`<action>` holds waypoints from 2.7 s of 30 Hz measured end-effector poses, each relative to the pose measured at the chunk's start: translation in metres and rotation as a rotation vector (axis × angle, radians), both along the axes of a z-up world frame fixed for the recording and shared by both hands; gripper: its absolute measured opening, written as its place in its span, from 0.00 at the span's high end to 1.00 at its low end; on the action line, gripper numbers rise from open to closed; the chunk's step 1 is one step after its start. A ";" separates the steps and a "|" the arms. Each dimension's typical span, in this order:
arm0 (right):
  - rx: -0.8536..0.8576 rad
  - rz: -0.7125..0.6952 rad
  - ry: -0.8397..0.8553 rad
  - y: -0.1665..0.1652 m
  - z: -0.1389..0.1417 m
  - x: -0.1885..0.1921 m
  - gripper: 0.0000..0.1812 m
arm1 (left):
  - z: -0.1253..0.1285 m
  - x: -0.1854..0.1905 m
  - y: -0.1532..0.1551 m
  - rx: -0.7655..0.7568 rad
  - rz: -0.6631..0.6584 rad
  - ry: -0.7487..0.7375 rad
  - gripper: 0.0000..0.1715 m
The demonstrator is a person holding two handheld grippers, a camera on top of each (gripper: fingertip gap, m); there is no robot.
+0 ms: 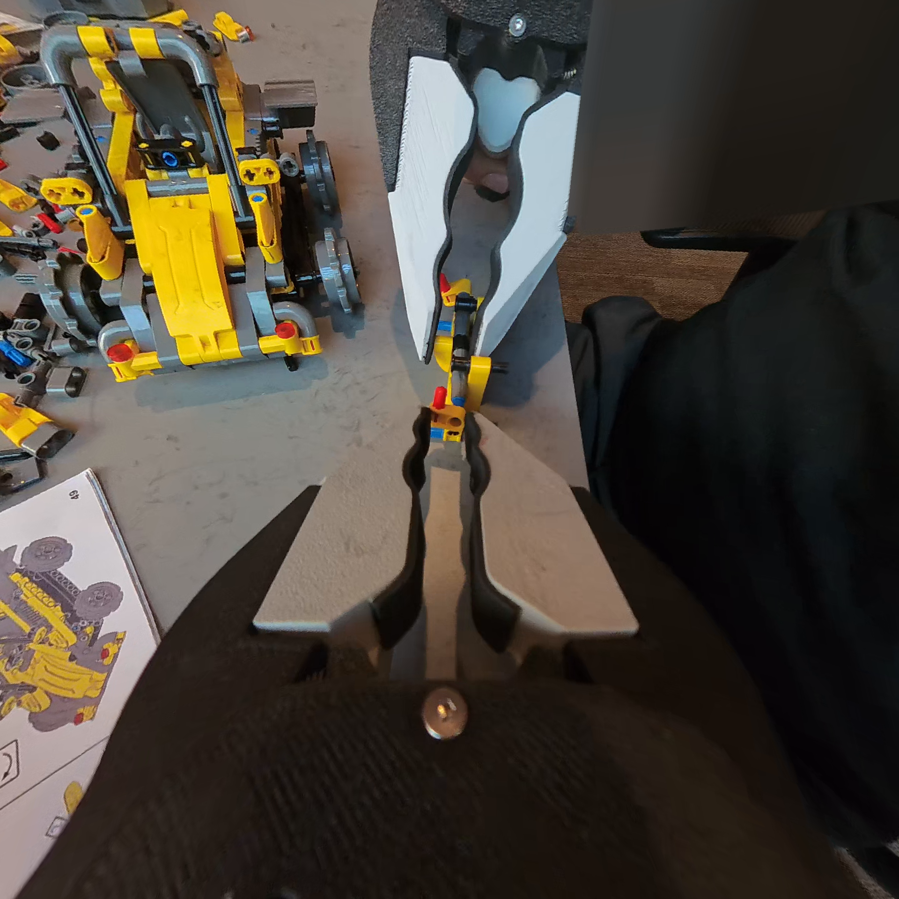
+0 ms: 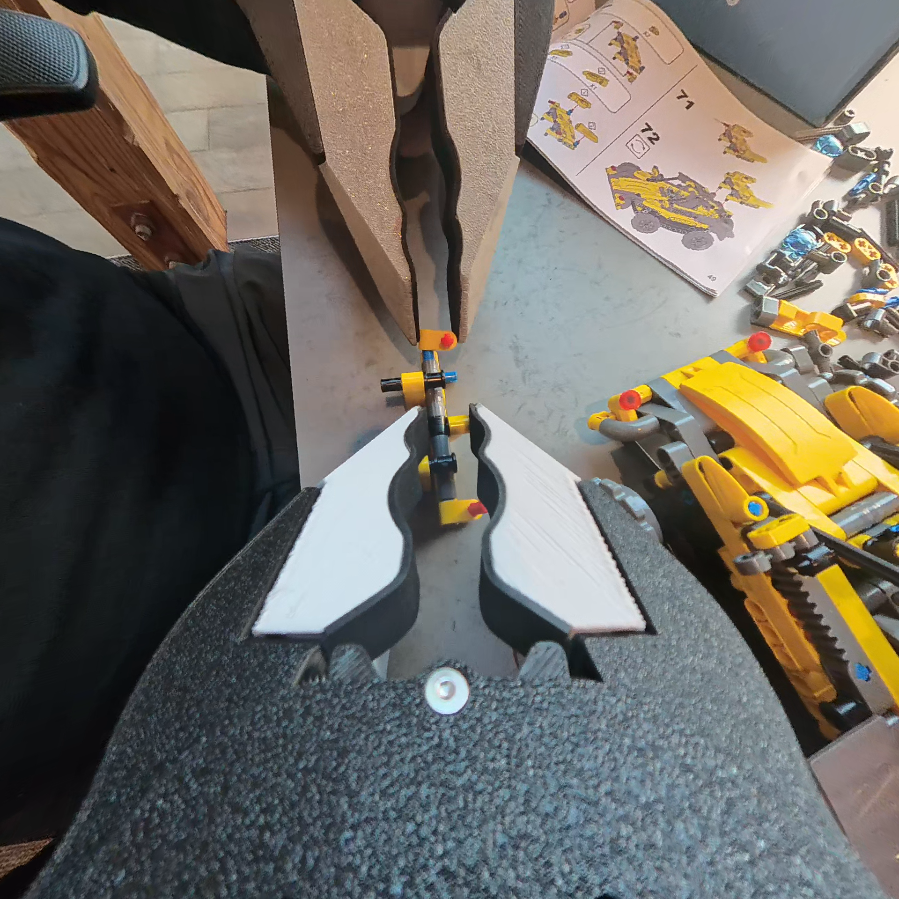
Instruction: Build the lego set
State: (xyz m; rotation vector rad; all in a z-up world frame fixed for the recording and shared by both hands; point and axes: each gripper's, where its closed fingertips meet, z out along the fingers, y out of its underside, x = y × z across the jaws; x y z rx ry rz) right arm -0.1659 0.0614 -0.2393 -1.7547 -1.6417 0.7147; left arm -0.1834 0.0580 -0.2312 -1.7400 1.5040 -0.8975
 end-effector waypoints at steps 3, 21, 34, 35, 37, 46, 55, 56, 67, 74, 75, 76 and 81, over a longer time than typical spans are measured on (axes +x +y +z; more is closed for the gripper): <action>0.001 0.008 -0.006 -0.001 0.000 -0.001 0.91 | -0.002 0.002 -0.001 -0.034 0.011 0.010 0.93; 0.046 -0.027 -0.032 0.007 -0.001 0.005 0.90 | -0.006 -0.008 0.013 0.027 0.160 0.050 0.97; 0.171 -0.167 0.155 0.008 0.051 0.001 0.80 | 0.040 -0.011 0.031 -0.165 0.482 -0.352 0.97; 0.212 -0.209 0.159 0.012 0.055 -0.002 0.80 | 0.046 -0.010 0.032 -0.195 0.506 -0.415 0.97; 0.276 -0.234 0.192 0.014 0.061 -0.012 0.82 | 0.057 -0.006 0.029 -0.253 0.515 -0.530 0.97; 0.400 -0.237 0.253 0.010 0.076 -0.029 0.88 | 0.076 0.009 0.012 -0.626 0.497 -0.823 0.97; 0.365 -0.267 0.307 0.008 0.073 -0.026 0.91 | 0.071 0.012 0.011 -0.731 0.527 -0.870 0.97; 0.350 -0.252 0.330 0.007 0.075 -0.026 0.91 | 0.074 0.012 0.010 -0.723 0.509 -0.866 0.97; 0.228 0.023 0.592 -0.026 0.104 -0.024 0.91 | 0.101 -0.008 -0.019 -0.271 0.096 -0.731 0.90; 0.266 0.077 0.637 -0.031 0.105 -0.025 0.91 | 0.103 -0.005 -0.013 -0.129 0.074 -0.601 0.99; 0.281 0.073 0.630 -0.030 0.104 -0.025 0.91 | 0.105 -0.006 -0.013 -0.148 0.063 -0.612 1.00; 0.293 0.063 0.613 -0.028 0.102 -0.025 0.91 | 0.105 -0.005 -0.013 -0.176 0.062 -0.614 0.97; 0.384 0.042 0.557 -0.024 0.096 -0.026 0.91 | 0.098 0.003 -0.014 -0.320 0.077 -0.607 0.95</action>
